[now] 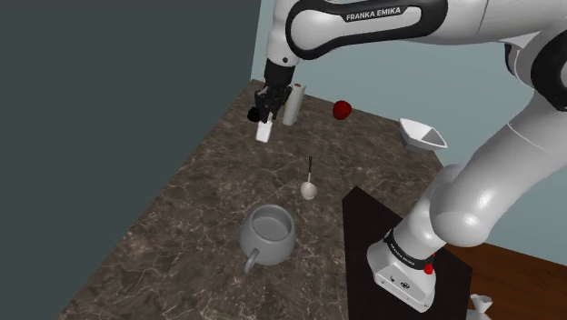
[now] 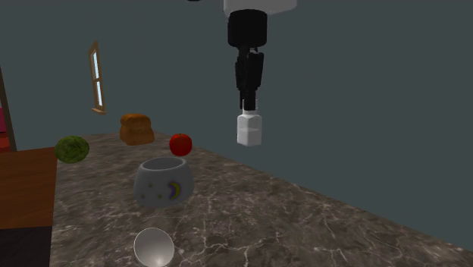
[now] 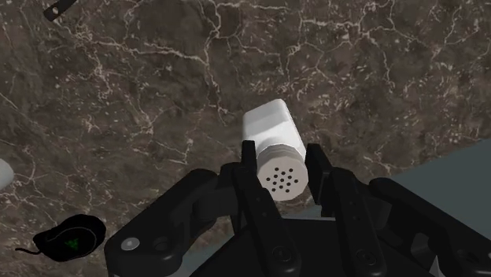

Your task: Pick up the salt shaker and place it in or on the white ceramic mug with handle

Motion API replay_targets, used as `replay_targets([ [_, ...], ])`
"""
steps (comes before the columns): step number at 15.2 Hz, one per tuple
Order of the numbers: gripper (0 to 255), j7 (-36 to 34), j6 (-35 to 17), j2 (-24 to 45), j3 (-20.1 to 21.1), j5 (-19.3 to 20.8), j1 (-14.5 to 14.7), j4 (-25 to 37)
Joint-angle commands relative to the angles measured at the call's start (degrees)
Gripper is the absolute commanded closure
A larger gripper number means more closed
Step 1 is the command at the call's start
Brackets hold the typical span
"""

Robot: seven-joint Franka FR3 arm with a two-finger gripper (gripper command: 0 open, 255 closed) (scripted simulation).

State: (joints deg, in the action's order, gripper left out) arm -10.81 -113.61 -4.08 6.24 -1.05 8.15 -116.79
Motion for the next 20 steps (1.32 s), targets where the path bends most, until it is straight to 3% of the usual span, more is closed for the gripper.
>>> replay_targets([
  [1,255,-1.95,0.14,-3.16,1.09,-0.45,1.01,-2.97],
  [10,255,-11.11,1.98,-14.41,7.02,-3.75,5.97,-11.98],
  [20,255,-22.81,5.63,-22.77,15.18,-9.0,12.24,-15.67],
])
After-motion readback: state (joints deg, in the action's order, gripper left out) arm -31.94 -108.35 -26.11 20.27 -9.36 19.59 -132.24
